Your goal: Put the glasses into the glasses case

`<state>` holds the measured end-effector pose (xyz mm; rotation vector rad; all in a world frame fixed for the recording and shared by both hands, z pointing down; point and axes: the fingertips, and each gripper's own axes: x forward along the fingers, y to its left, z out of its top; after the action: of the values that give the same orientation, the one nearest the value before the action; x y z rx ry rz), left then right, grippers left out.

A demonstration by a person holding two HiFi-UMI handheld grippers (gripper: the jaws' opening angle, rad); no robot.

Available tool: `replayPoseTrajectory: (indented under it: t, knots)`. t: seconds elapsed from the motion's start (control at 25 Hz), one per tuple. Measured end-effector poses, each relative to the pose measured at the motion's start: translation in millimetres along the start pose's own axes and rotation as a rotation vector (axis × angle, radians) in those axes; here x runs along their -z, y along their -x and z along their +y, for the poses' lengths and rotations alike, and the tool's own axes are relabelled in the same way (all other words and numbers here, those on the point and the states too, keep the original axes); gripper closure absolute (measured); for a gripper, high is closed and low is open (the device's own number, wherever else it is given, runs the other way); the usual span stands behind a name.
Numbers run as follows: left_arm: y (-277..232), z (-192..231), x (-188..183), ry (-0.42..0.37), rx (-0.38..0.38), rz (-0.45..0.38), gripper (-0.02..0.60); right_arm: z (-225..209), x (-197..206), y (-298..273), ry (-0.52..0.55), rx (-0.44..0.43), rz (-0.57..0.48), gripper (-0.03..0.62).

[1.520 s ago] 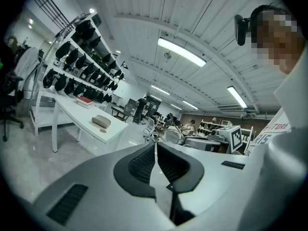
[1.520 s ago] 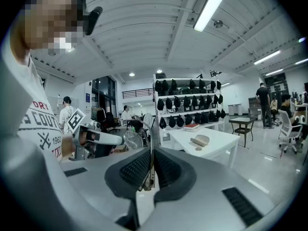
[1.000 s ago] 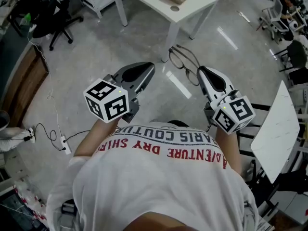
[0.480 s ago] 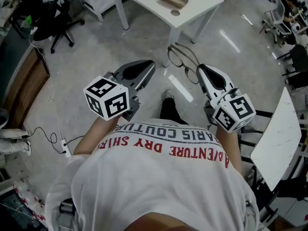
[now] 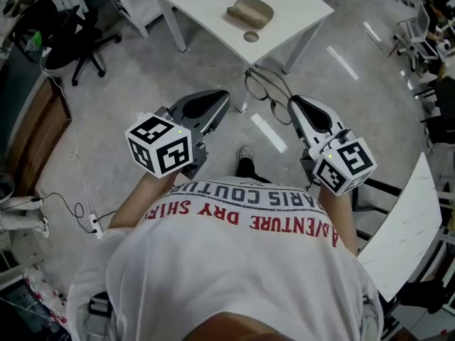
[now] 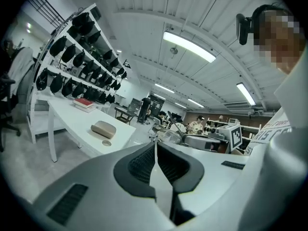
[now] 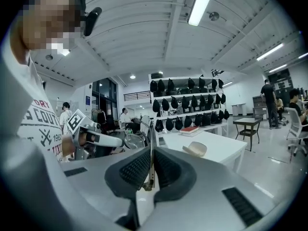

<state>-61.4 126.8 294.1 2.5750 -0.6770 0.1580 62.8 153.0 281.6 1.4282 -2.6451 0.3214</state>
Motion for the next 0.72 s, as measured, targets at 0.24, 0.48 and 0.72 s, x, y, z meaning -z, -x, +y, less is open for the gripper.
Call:
replayPoseTrajectory:
  t: [0.24, 0.48, 0.72]
  knots:
    - [-69, 35, -27, 0.024, -0.024, 0.019, 0.545, -72, -8, -39, -0.018, -0.030, 0.033, 0.557]
    - [-128, 64, -49, 0.039, -0.037, 0.031, 0.545, -132, -15, -69, -0.030, -0.049, 0.053, 0.557]
    - [-160, 88, -61, 0.041, -0.048, 0.034, 0.545, -169, -19, -97, -0.025, -0.060, 0.068, 0.557]
